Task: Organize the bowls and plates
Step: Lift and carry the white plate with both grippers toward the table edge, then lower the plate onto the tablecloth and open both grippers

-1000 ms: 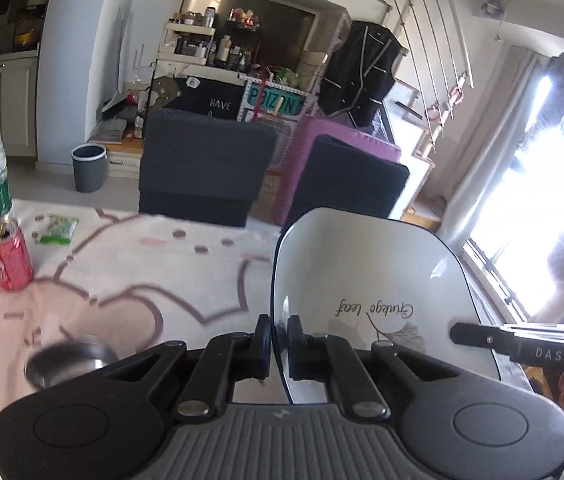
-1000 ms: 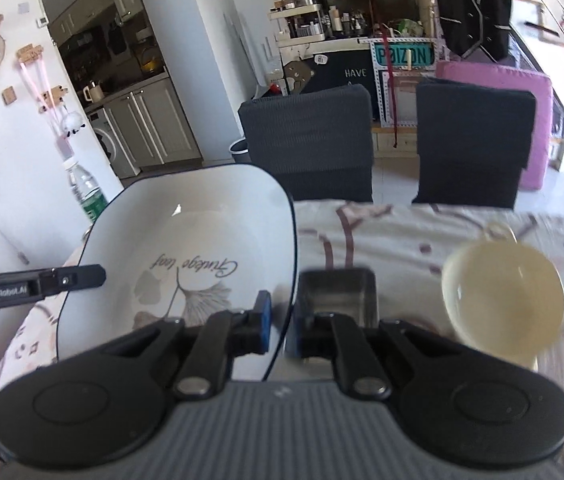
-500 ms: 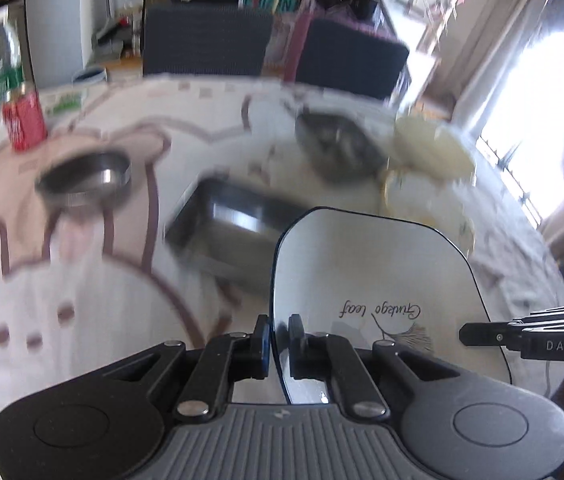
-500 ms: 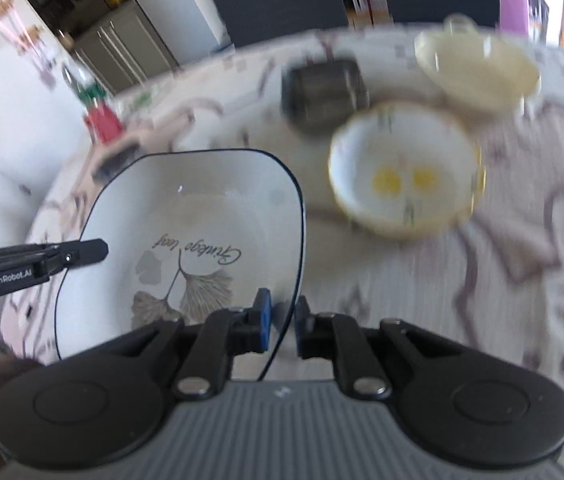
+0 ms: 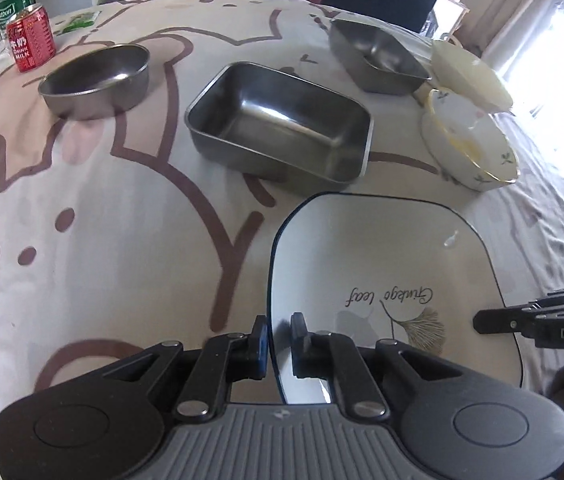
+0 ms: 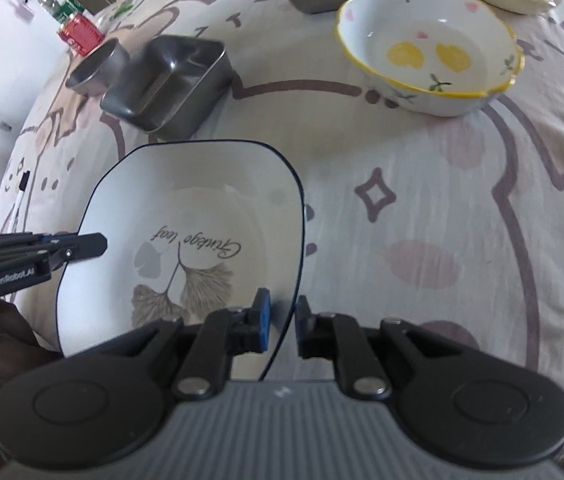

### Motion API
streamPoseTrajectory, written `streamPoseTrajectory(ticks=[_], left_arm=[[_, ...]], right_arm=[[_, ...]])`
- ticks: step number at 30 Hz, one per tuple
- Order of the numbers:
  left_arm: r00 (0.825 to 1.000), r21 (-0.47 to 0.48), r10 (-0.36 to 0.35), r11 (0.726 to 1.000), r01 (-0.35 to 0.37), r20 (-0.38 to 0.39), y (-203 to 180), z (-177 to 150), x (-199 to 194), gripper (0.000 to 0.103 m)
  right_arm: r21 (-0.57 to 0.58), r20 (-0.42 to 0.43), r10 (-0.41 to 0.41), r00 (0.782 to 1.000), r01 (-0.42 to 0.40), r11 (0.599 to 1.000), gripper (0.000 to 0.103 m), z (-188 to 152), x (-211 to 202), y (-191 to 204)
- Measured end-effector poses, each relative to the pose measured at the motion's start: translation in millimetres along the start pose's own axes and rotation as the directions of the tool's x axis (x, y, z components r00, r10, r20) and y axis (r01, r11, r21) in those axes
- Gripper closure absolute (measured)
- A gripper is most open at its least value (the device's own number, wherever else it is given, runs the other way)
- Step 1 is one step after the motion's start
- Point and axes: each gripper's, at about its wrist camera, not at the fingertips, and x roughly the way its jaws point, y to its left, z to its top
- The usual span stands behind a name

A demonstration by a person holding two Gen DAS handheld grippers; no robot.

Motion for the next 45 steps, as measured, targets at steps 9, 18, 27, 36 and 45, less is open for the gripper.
streamPoseTrajectory(ticks=[9, 18, 27, 36, 45], left_arm=[[1.0, -0.035, 0.008, 0.999, -0.008, -0.004, 15, 20, 13, 0.089], [0.999, -0.076, 0.032, 0.997, -0.029, 0.032, 23, 48, 27, 0.089], [0.996, -0.059, 0.057, 0.997, -0.053, 0.071, 21, 62, 32, 0.089], [0.999, -0.023, 0.039, 0.999, -0.038, 0.023, 18, 47, 25, 0.089], [0.999, -0.038, 0.032, 0.999, -0.032, 0.012, 20, 49, 24, 0.089]], right_arm=[[-0.03, -0.004, -0.018, 1.0, 0.018, 0.999, 0.088, 19, 2, 14], [-0.007, 0.046, -0.047, 0.998, 0.047, 0.999, 0.088, 47, 6, 14], [0.014, 0.097, -0.069, 0.993, 0.068, 0.998, 0.088, 70, 12, 10], [0.0, 0.067, -0.047, 0.997, 0.047, 0.999, 0.088, 48, 6, 5], [0.022, 0.074, -0.042, 0.996, 0.041, 0.999, 0.088, 45, 3, 2]])
